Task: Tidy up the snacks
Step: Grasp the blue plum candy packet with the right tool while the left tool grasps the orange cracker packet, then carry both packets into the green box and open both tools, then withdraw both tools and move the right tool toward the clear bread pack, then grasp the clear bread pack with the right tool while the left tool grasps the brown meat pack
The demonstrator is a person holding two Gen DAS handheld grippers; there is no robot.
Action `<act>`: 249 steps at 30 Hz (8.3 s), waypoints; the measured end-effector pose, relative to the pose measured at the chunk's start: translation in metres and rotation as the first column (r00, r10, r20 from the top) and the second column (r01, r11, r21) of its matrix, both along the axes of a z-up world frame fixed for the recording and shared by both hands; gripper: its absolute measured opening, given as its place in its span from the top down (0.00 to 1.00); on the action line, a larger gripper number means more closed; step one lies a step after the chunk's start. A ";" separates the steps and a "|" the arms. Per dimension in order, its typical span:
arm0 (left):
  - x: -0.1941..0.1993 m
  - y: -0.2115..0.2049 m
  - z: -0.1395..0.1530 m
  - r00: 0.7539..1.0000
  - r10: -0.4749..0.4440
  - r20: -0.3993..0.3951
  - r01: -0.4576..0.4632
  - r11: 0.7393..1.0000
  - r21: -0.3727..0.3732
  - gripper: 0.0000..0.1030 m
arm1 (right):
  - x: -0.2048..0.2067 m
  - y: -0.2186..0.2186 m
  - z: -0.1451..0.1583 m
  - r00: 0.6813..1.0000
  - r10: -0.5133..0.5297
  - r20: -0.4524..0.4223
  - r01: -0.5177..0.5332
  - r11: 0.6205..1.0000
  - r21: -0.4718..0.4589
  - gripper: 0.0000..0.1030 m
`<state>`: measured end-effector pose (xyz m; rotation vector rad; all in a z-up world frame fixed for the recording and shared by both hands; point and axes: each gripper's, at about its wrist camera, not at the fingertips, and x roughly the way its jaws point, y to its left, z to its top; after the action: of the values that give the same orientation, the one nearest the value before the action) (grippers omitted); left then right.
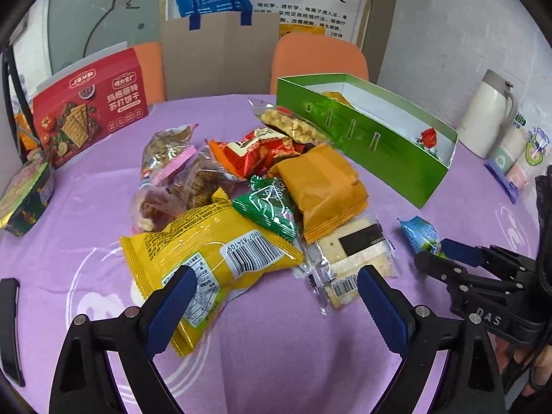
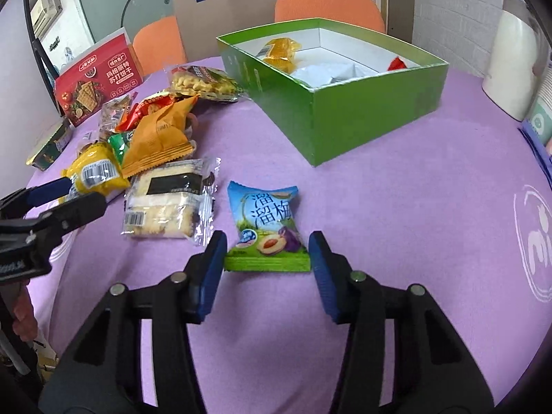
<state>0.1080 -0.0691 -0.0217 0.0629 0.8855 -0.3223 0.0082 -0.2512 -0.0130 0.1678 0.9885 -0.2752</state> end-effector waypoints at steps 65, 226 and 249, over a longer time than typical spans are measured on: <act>0.098 -0.128 -0.025 0.884 -0.405 -0.234 0.464 0.823 0.328 0.17 | -0.025 -0.028 0.005 0.998 -0.046 0.047 0.042 0.996 0.075 0.43; 0.007 -0.043 0.021 0.915 -0.403 0.026 0.404 0.912 -0.070 0.03 | -0.049 0.024 0.005 0.994 0.073 0.082 -0.082 0.991 0.103 0.30; 0.033 -0.063 -0.023 0.916 -0.383 -0.122 0.390 0.920 0.038 0.26 | -0.030 0.049 -0.010 0.987 0.161 0.019 -0.162 0.986 0.046 0.24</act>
<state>0.1405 -0.1325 -0.0445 0.2827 0.9937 -0.6743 -0.0215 -0.2023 -0.0226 0.1318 0.9882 -0.1023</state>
